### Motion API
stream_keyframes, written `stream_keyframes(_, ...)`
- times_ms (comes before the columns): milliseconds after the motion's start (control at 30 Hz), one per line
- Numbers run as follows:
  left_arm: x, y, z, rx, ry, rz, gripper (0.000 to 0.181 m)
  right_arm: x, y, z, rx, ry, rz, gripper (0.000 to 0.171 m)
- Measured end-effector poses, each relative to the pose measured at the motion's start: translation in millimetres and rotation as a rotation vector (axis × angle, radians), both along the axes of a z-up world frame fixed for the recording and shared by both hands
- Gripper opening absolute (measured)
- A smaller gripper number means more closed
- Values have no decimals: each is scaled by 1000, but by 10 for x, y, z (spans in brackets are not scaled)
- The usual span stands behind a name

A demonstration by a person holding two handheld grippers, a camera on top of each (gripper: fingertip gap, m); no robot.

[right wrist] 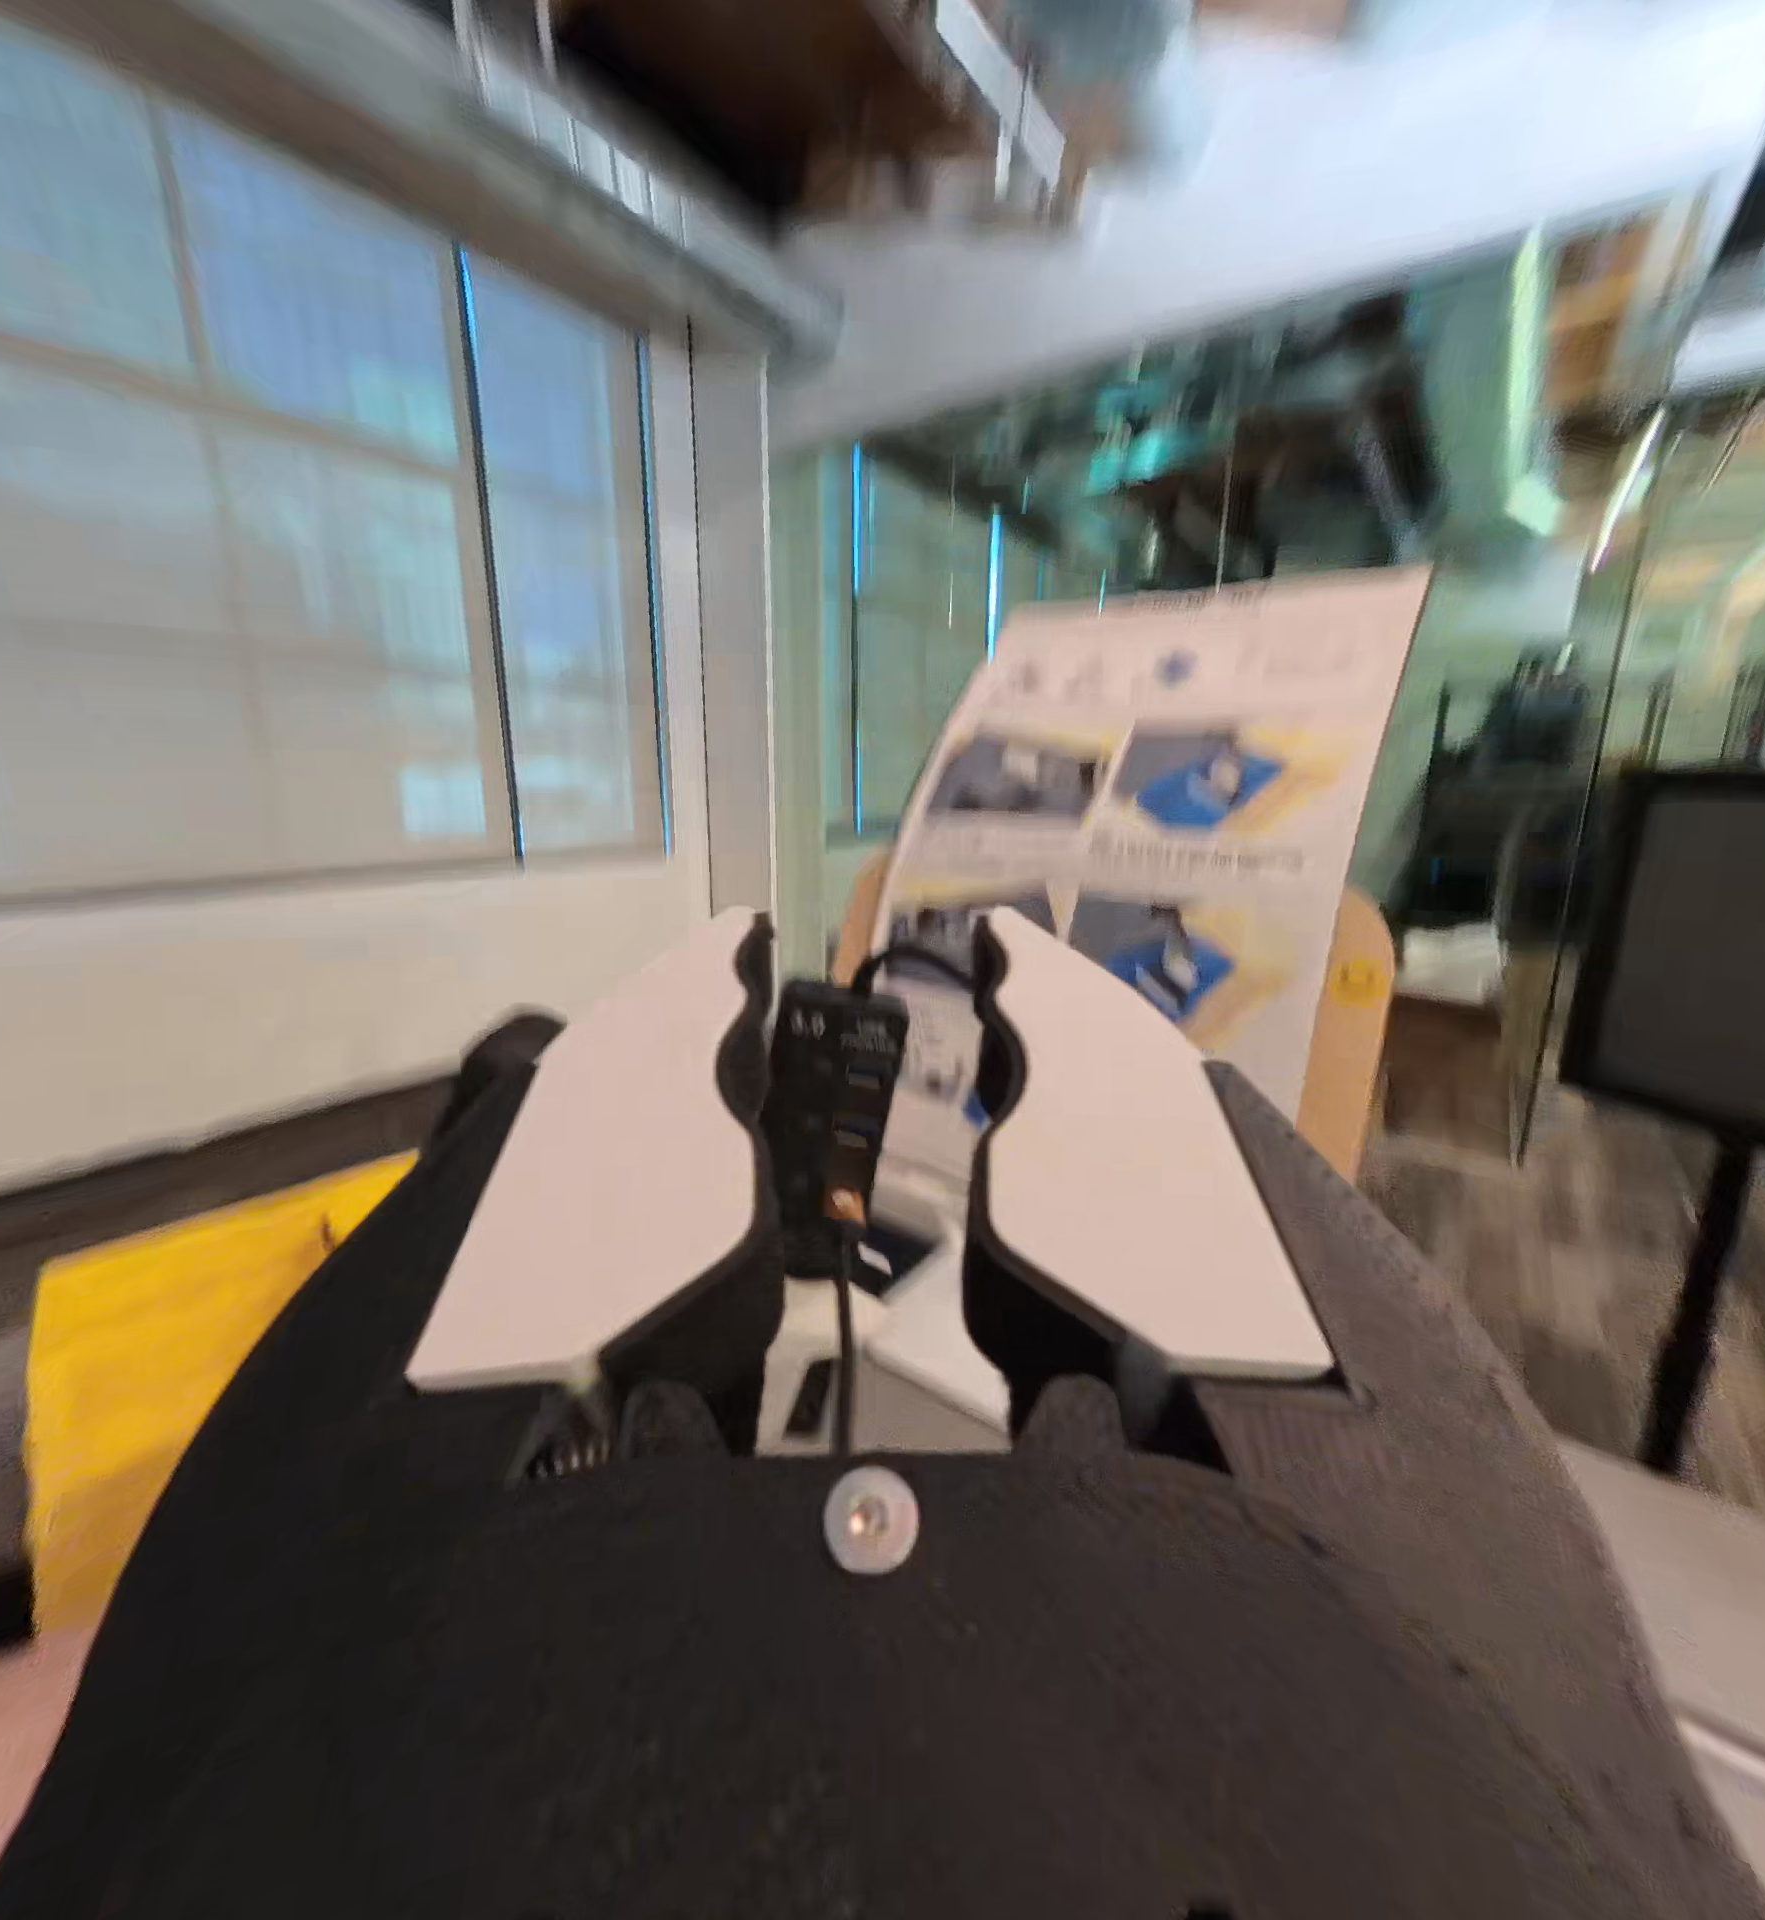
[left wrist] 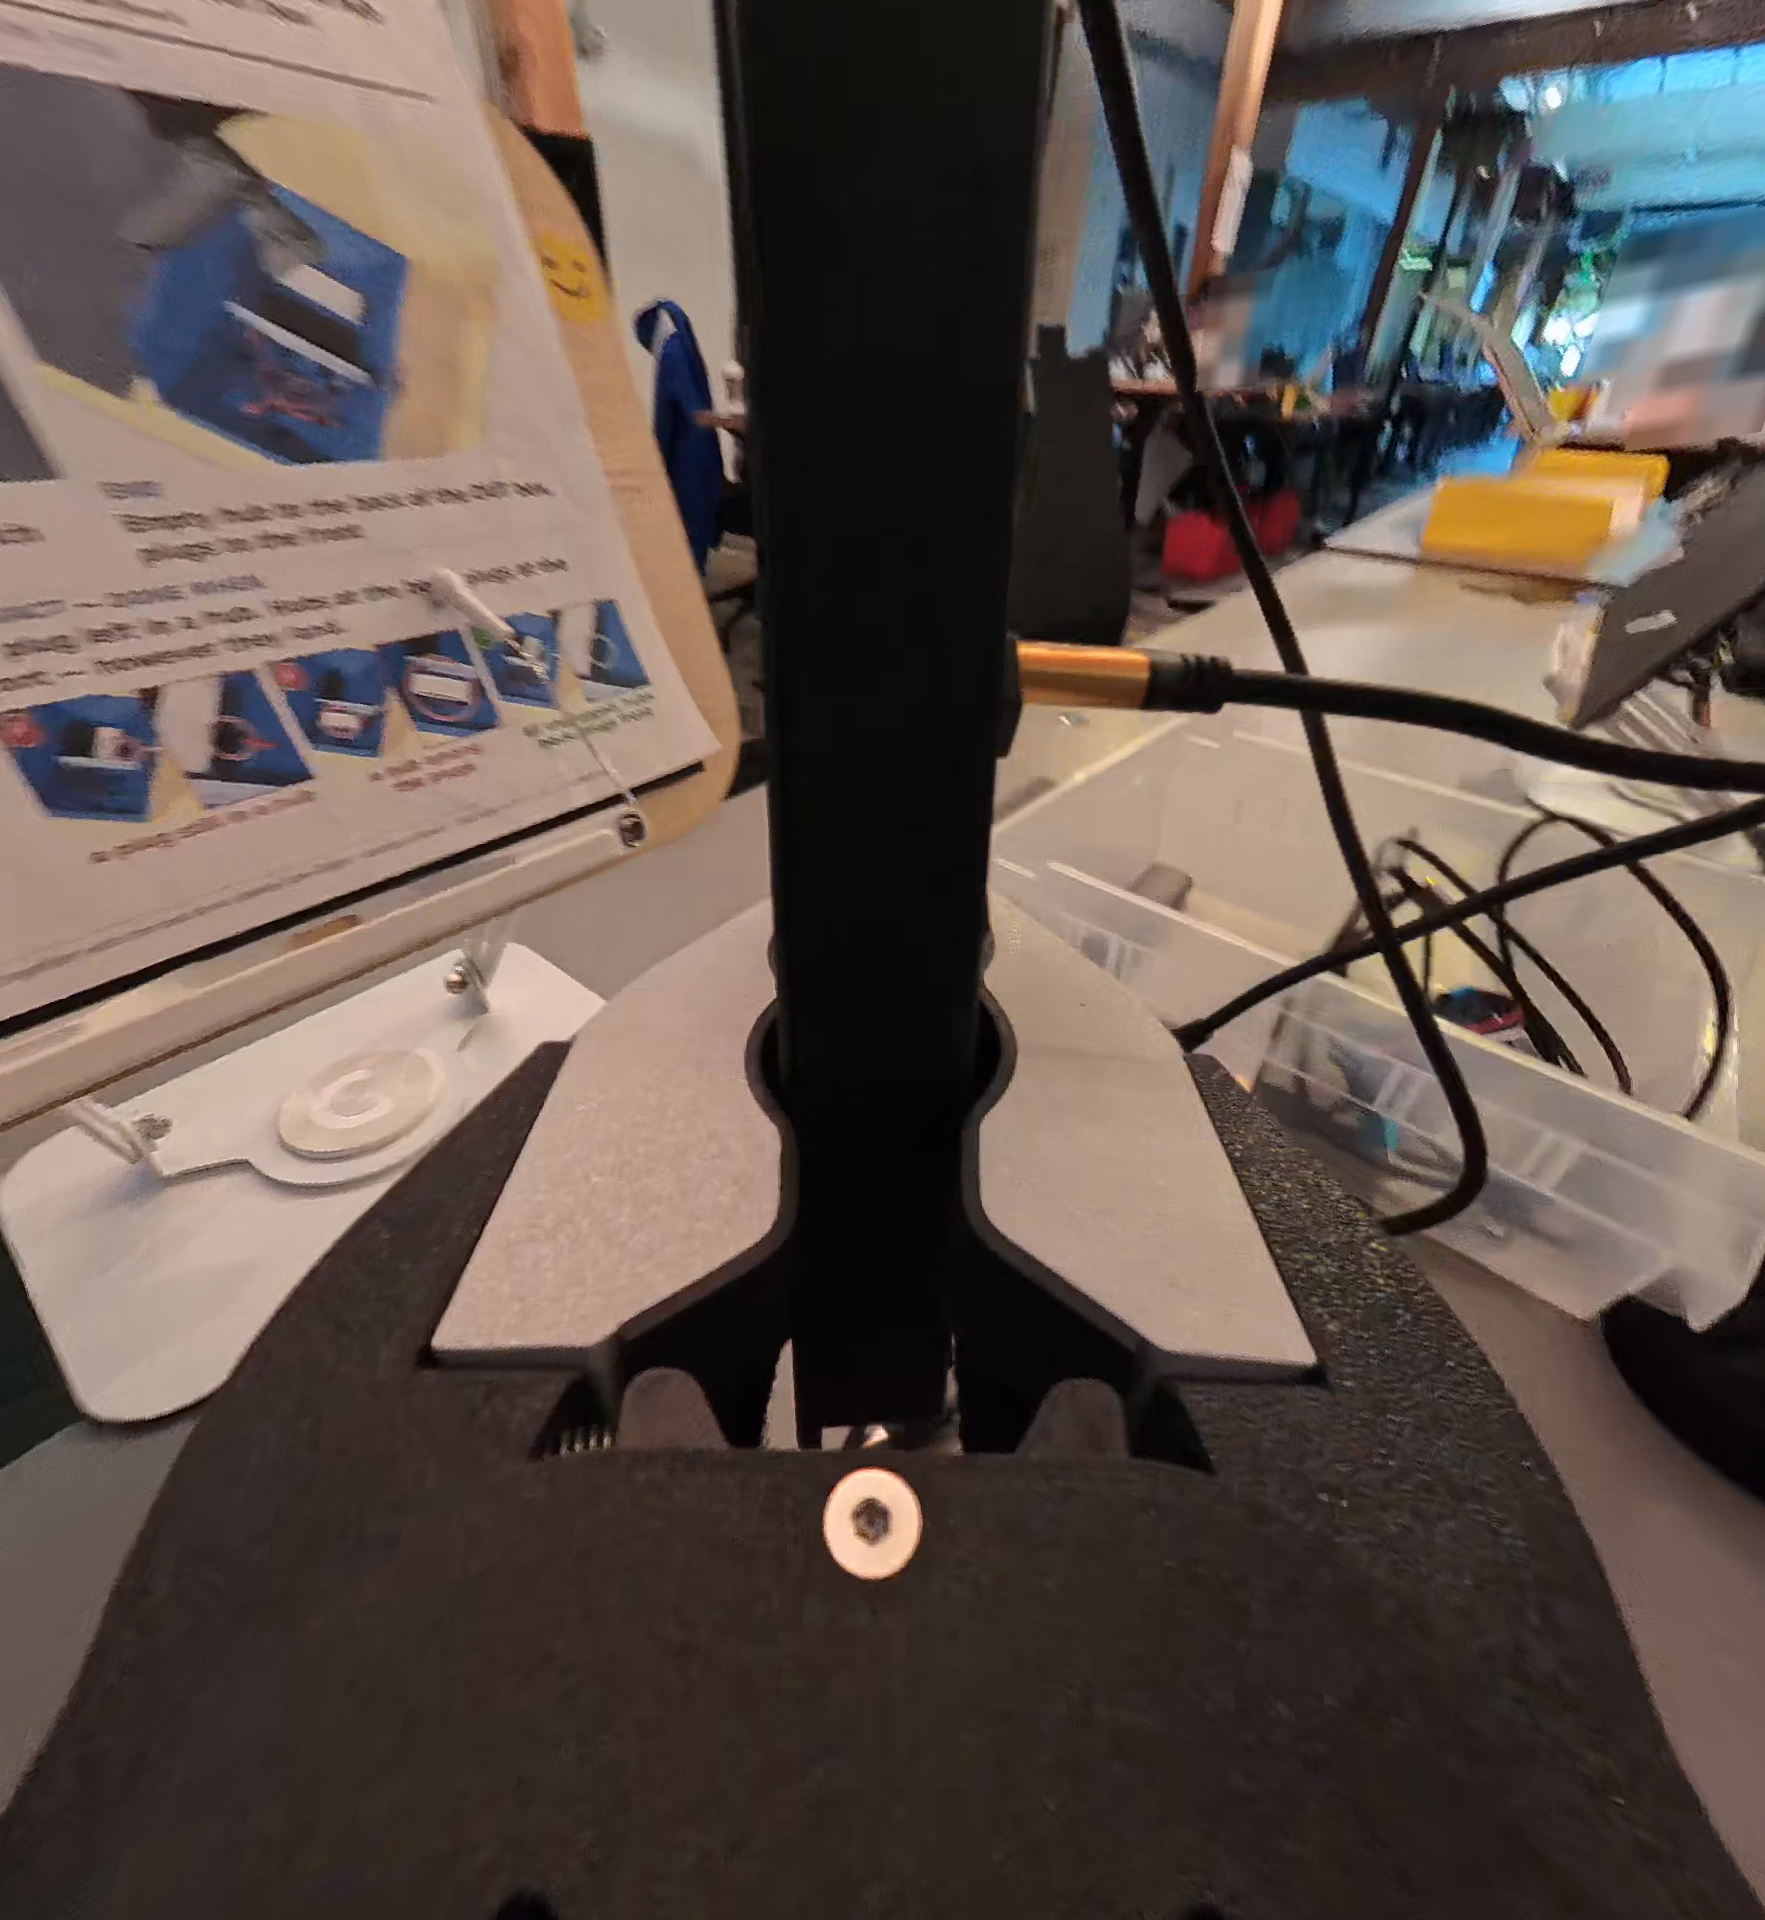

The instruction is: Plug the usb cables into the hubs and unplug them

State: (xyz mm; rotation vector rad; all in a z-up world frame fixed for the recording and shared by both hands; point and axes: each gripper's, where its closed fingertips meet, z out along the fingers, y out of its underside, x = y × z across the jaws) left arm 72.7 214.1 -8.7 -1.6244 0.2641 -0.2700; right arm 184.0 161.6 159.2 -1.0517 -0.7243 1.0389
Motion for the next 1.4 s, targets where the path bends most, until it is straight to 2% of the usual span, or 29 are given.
stream_keyframes(33,-68,-6,31,20,-6,29,26,20,-98,46,21,89,3,30)
stream_keyframes(67,-120,-15,56,35,-14,48,26,-47,-168,10,27,121,13,30)
stream_keyframes(200,-198,-49,143,81,-53,81,27,-651,-50,-586,-13,-167,-34,38)
stream_keyframes(367,-134,-62,168,115,-11,85,26,-866,163,-961,-135,-247,29,41)
stream_keyframes(833,-10,-39,111,122,20,55,26,-959,207,-1135,-104,-321,34,31)
stream_keyframes(1400,107,-38,72,106,68,25,26,-961,214,-1151,-95,-300,28,17)
